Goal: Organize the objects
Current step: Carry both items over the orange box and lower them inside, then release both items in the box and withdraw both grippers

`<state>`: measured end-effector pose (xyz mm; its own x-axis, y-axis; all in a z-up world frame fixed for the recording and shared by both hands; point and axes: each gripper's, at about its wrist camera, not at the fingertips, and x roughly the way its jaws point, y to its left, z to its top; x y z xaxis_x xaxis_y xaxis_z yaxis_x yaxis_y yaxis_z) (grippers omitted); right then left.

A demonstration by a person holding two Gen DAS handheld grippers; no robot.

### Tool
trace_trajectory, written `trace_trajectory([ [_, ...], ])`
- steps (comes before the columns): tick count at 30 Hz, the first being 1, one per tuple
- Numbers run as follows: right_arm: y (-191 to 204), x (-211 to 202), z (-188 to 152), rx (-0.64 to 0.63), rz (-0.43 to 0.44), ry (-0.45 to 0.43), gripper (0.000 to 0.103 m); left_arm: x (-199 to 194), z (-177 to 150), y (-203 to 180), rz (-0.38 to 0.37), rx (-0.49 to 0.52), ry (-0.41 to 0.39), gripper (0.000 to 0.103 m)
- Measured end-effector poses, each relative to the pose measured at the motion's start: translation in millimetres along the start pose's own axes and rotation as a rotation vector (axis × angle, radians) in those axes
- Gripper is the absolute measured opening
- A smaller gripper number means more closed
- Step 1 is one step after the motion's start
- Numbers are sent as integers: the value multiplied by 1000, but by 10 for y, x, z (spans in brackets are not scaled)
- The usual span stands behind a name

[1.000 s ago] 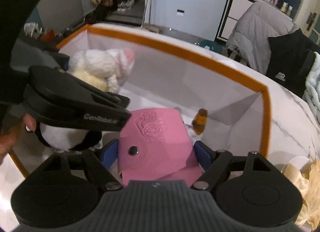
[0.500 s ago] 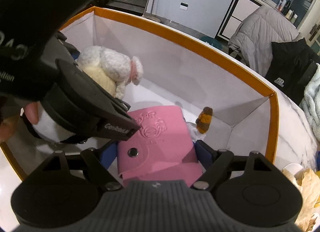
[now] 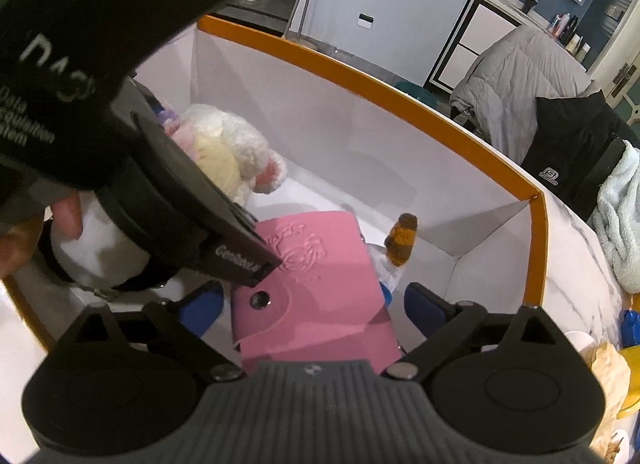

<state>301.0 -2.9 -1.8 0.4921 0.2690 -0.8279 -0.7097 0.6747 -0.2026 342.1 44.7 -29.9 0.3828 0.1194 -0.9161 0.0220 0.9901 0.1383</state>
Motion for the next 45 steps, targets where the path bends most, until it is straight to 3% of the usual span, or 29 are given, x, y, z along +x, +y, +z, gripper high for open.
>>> trace_trajectory([
  [7, -100, -330, -74, 33, -5, -78, 98, -206, -60, 18, -19, -26, -44, 90],
  [14, -89, -608, -142, 29, -20, -107, 99, -418, -14, 40, -86, -97, -88, 91],
  [24, -49, -853, -323, 48, -8, -152, 99, -831, -254, -41, -67, -75, -196, 91],
  [33, -39, -1322, -1077, 186, 73, -266, 102, -1291, -1240, 20, -111, -70, -328, 92],
  [42, 164, -1295, -2128, 345, 107, -252, 102, -1127, -2346, -214, -154, -128, -325, 92],
  [45, 380, -1242, -2346, 358, 109, -253, 102, -1055, -2645, -256, -116, -164, -346, 92],
])
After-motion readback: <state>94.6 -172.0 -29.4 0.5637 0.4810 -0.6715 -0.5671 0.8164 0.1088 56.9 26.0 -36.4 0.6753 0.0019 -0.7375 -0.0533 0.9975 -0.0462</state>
